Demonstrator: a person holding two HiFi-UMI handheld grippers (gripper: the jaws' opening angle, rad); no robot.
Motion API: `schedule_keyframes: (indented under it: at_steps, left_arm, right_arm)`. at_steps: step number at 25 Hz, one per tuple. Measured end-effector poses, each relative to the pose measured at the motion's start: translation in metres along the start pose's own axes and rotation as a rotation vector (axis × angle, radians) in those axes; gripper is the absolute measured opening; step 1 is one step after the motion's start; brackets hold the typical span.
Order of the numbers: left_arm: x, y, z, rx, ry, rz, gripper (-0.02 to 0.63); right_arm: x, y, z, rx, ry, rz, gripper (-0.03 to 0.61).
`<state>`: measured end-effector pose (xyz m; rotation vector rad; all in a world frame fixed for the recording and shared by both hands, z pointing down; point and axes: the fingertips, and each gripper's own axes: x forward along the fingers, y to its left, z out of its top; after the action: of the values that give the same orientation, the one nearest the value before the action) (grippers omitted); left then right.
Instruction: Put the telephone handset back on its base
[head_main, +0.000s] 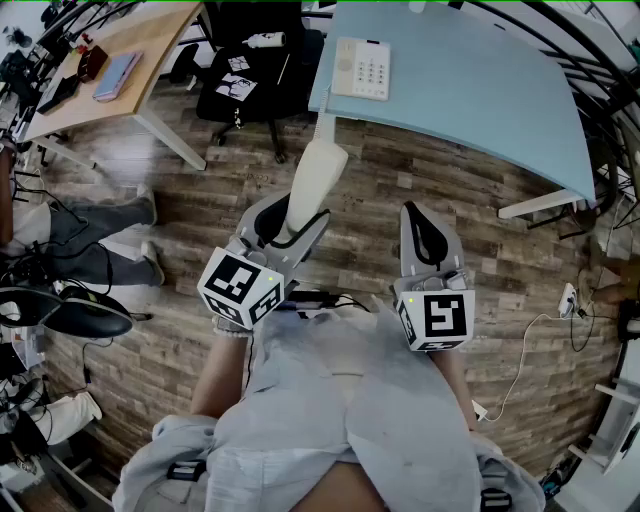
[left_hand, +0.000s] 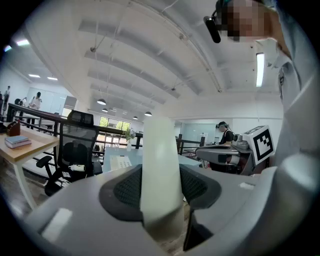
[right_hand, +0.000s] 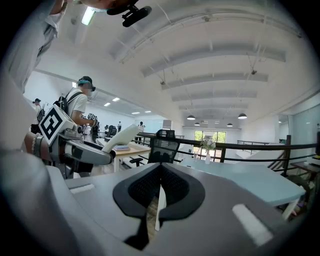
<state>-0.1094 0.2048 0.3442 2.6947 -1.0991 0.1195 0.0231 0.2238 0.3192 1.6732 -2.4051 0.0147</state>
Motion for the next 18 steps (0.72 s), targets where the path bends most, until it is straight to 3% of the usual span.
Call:
schedule_keyframes:
  at_steps: [11, 18]
  left_arm:
    - [0.001, -0.01, -0.003, 0.0, 0.002, 0.014, 0.215]
    - [0.002, -0.02, -0.004, -0.008, -0.002, 0.041, 0.216]
  right_arm:
    - [-0.008, -0.005, -0.006, 0.019, -0.013, 0.009, 0.006]
    - [-0.016, -0.011, -0.01, -0.036, -0.003, -0.006, 0.006]
